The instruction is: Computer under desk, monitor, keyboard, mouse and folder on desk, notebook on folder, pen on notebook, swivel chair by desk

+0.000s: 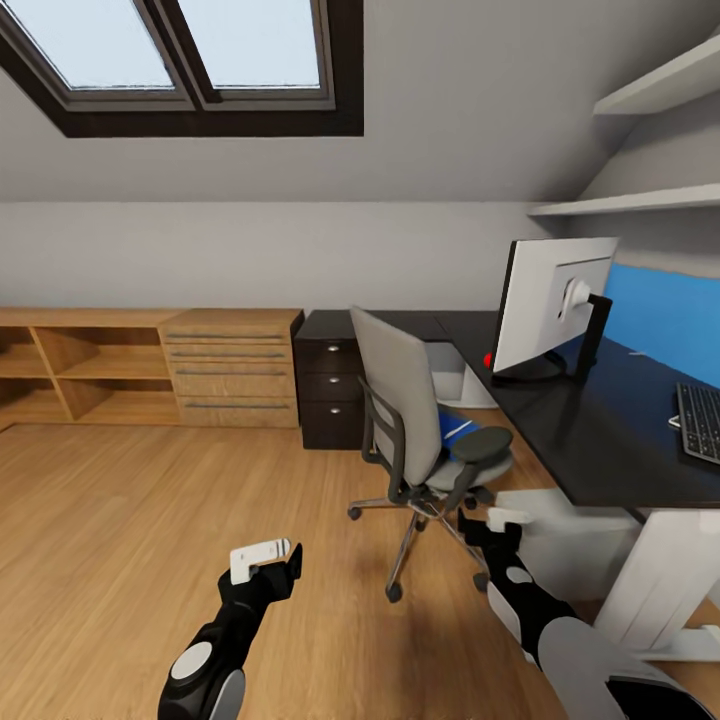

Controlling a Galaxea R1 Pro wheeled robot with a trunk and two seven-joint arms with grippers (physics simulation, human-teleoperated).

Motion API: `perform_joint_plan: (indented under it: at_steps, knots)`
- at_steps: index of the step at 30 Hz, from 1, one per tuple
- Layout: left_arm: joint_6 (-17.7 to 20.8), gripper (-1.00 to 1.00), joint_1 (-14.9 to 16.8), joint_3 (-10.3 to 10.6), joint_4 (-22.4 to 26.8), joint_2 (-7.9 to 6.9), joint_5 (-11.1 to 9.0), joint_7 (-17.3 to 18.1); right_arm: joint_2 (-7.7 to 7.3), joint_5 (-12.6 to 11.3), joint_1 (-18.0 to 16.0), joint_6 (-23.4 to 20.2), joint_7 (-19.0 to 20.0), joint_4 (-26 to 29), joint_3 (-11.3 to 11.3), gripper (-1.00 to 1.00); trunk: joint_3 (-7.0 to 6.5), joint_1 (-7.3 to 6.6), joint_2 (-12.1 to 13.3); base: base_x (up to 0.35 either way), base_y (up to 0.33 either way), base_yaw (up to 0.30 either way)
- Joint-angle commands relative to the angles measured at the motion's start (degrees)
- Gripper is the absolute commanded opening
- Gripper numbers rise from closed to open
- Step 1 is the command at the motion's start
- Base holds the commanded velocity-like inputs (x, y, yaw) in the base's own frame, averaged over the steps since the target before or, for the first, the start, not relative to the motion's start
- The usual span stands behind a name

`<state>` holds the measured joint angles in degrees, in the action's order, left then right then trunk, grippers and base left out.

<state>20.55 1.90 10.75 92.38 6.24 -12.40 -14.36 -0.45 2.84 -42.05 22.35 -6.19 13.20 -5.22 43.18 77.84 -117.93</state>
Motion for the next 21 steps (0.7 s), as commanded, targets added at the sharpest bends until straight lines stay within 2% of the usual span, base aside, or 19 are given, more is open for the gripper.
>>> perform_joint_plan:
  at_steps: [1,5,6,8,21]
  knots:
    - [0.2,1.00,0.0,0.1,0.1,-0.01,-0.6,-0.5,0.02,0.3,0.0,0.4,-0.1,-0.1,-0.3,1.00,0.24,0.22,-0.4,0.000,0.000,0.000]
    - [0.3,1.00,0.0,0.1,0.0,0.00,-0.6,-0.6,-0.01,0.2,0.0,1.3,-0.9,0.0,-0.4,1.00,0.96,1.10,-2.0,0.000,0.000,0.000]
    - [0.3,1.00,0.0,0.1,0.0,0.00,-0.7,-0.6,0.05,0.2,0.0,1.6,-2.5,0.1,-0.4,1.00,1.14,1.32,-2.4,0.000,0.000,0.000]
    - [0.3,1.00,0.0,0.1,0.0,0.00,-0.7,-0.7,0.12,0.2,0.0,1.7,-3.2,0.1,-0.4,1.00,1.50,1.75,-3.3,0.000,0.000,0.000]
    - [0.3,1.00,0.0,0.2,-0.2,0.00,-0.7,-0.8,-0.01,0.2,0.0,1.8,-4.0,0.1,-0.3,1.00,3.83,4.61,-8.5,0.000,0.000,0.000]
